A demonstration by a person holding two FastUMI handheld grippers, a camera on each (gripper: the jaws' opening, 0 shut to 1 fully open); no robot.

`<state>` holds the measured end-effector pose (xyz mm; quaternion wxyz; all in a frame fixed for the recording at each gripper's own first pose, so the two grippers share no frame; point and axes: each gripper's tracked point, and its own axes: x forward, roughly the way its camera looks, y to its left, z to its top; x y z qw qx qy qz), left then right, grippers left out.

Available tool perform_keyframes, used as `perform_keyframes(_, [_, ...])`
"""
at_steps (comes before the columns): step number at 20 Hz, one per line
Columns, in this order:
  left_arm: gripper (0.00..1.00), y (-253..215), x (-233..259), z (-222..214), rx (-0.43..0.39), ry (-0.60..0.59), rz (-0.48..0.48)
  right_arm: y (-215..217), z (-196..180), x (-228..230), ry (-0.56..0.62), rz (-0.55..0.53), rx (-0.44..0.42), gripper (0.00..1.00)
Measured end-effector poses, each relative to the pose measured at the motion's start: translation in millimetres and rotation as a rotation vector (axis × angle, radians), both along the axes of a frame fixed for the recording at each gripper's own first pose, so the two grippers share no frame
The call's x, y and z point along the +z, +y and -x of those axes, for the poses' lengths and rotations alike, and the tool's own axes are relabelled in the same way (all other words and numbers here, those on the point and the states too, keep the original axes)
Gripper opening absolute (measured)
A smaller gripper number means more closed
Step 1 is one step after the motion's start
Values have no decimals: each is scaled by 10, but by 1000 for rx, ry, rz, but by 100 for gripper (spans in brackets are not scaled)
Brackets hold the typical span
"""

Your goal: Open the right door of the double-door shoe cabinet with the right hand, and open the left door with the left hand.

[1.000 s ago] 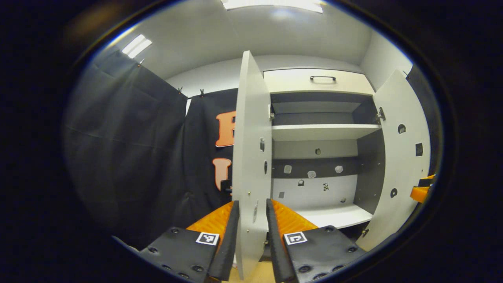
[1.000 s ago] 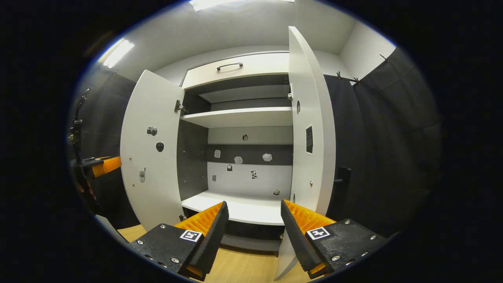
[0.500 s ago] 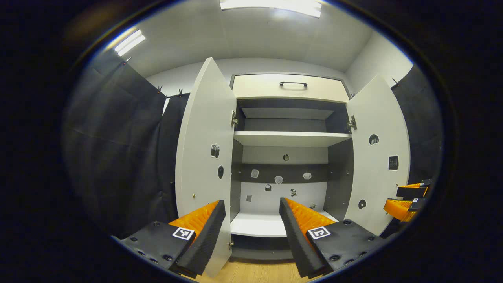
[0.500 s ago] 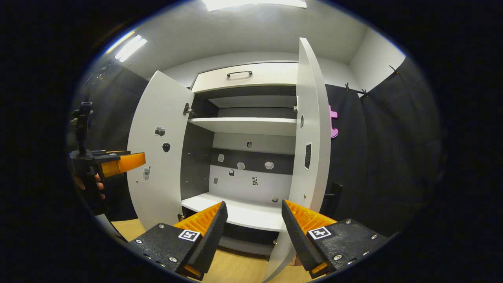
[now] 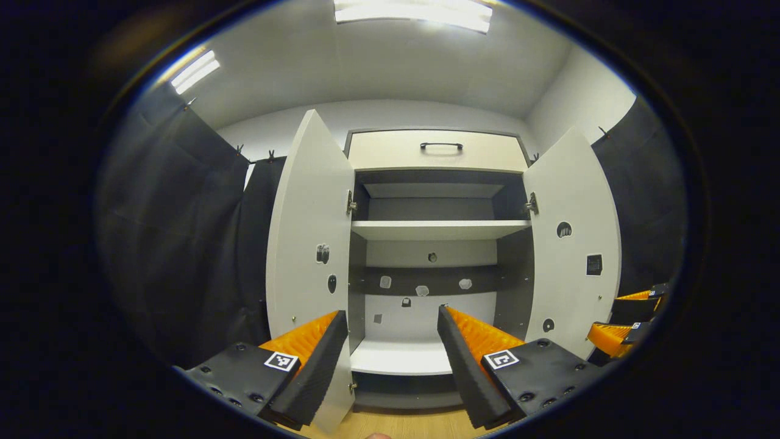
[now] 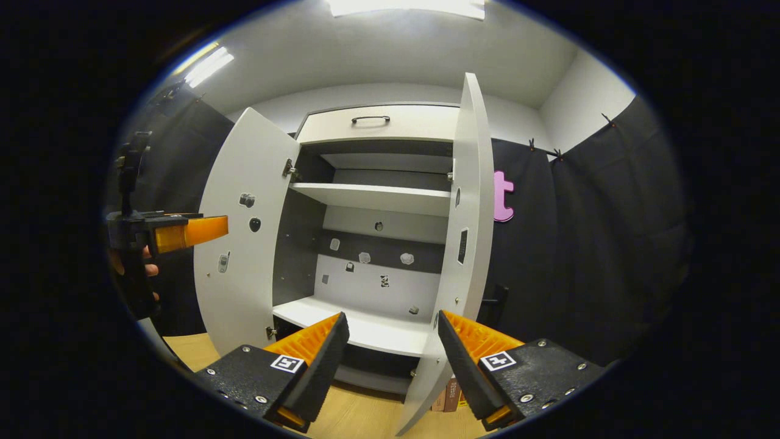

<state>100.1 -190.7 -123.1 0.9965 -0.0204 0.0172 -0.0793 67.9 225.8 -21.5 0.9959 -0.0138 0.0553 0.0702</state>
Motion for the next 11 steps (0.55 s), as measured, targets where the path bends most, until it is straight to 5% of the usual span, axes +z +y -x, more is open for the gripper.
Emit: perform_keyframes(11, [95,790,-68,-38,-71,-16,-30,562,199,-160,76,-6,-67,90])
